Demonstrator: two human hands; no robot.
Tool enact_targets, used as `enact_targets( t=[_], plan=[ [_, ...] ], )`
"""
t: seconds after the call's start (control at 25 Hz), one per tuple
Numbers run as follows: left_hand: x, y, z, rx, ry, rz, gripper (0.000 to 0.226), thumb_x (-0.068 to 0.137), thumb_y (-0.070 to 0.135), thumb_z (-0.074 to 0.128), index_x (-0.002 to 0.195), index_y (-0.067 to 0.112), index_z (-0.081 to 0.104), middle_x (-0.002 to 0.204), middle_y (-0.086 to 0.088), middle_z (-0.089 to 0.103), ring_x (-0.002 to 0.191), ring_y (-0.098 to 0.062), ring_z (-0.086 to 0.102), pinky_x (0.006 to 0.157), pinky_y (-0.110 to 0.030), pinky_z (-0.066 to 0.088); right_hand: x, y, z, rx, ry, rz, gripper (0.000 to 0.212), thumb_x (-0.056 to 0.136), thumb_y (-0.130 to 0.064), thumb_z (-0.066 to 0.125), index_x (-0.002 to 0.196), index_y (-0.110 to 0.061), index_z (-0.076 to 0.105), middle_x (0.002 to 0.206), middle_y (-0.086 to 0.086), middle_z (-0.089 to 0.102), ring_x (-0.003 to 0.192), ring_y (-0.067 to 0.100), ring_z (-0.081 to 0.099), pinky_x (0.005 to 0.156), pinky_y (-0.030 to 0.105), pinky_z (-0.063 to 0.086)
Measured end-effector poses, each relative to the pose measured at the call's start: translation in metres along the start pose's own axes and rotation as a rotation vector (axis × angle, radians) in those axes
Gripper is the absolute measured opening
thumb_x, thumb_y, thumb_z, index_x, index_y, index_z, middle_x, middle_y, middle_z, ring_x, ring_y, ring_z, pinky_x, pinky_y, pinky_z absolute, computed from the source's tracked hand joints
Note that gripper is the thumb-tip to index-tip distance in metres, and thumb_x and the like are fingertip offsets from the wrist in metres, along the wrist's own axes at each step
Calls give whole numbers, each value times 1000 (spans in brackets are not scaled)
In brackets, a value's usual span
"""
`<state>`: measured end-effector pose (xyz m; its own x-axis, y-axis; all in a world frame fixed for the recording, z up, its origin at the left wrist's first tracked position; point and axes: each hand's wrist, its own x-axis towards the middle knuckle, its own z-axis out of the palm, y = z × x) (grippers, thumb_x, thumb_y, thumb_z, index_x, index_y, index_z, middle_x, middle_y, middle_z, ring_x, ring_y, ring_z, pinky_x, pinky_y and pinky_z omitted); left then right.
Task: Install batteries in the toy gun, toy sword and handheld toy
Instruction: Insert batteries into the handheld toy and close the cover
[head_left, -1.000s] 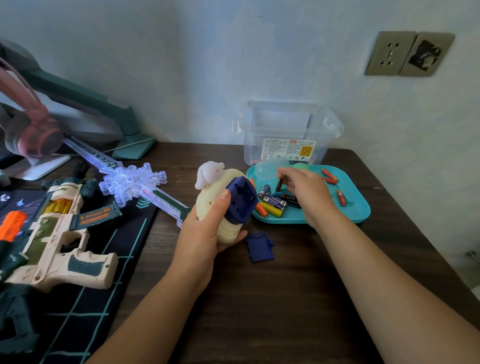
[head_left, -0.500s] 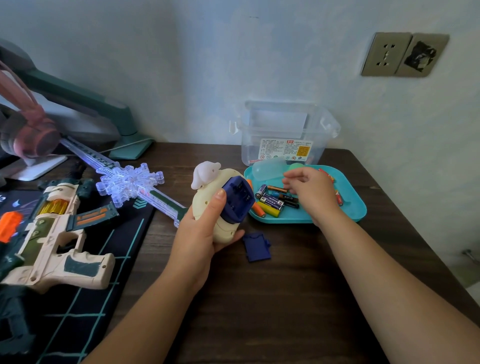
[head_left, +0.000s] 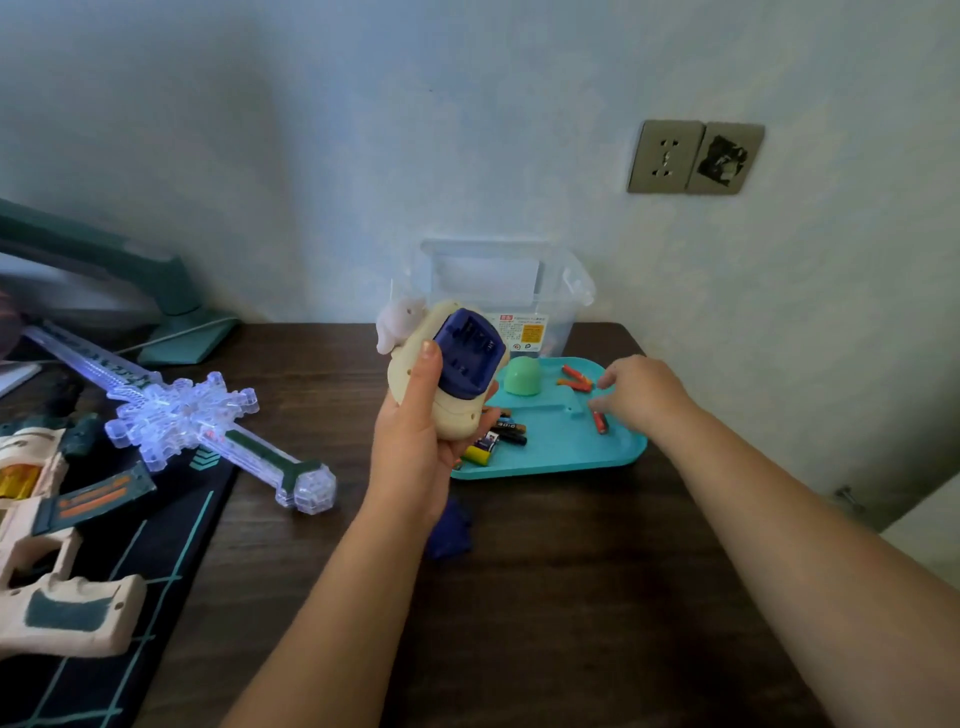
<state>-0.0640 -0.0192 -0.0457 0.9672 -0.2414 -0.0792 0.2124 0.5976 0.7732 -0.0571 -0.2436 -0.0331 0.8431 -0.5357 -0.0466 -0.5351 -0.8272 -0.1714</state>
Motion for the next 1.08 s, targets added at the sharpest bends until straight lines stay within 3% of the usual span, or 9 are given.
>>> enact_targets(
  t=[0.12,0.24,0.32,0.4,0.48,0.56,0.72,0.84,1.08],
  plan=[
    [6,-11,1,42,9,41,68,72,50,69,131,19,57,120,-11,71,103,-32,71,69,-35,62,6,-11,6,-139,-59,-27,35,85,-25,67,117,-12,64,98,5,64,83,19,59,66,28,43],
    [10,-12,-1,122,-4,40,66,73,53,68,129,20,58,117,-15,71,91,-35,73,57,-26,56,7,-18,16,-214,-68,-108,33,91,-14,52,124,-8,59,114,11,62,98,25,60,74,31,46],
    [15,-11,-5,133,-13,45,57,78,56,68,125,24,60,111,-10,75,90,-34,74,74,-37,51,7,-21,21,-236,-69,-134,31,92,-13,48,122,-7,56,118,13,61,103,28,59,79,33,48],
    [20,-8,-9,100,2,42,55,76,56,67,122,26,60,110,-6,75,96,-31,74,88,-49,47,15,-20,20,-173,-58,-87,22,89,-18,57,110,-10,55,109,11,61,93,26,59,66,31,48],
    [25,-4,-13,43,11,49,60,74,53,66,126,25,59,116,-6,73,104,-33,71,90,-49,56,34,-17,15,-13,10,-44,16,88,-25,61,94,-11,56,102,13,58,81,25,55,54,30,37],
    [30,1,-16,-16,18,59,59,75,50,65,127,23,58,118,-7,73,107,-33,70,85,-46,60,48,-17,11,52,53,-70,19,92,-24,57,93,-5,63,109,17,55,81,25,54,61,31,39],
    [32,3,-20,-69,26,48,57,79,48,63,129,21,58,117,-8,73,107,-33,70,82,-43,61,55,-18,18,-19,-28,-167,30,93,-20,59,121,-10,55,123,13,47,100,27,55,90,38,47],
    [34,4,-21,-82,23,38,65,77,49,64,134,19,56,120,-10,71,109,-33,69,78,-41,62,58,-22,14,-80,-117,-202,34,91,-18,61,124,-12,54,124,11,54,106,26,55,91,36,46],
    [34,1,-22,-92,23,37,60,78,48,64,131,22,57,119,-9,72,108,-33,69,84,-46,60,62,-20,13,-126,-222,-218,27,88,-14,60,114,-13,52,112,9,52,93,23,55,81,35,48]
  ],
)
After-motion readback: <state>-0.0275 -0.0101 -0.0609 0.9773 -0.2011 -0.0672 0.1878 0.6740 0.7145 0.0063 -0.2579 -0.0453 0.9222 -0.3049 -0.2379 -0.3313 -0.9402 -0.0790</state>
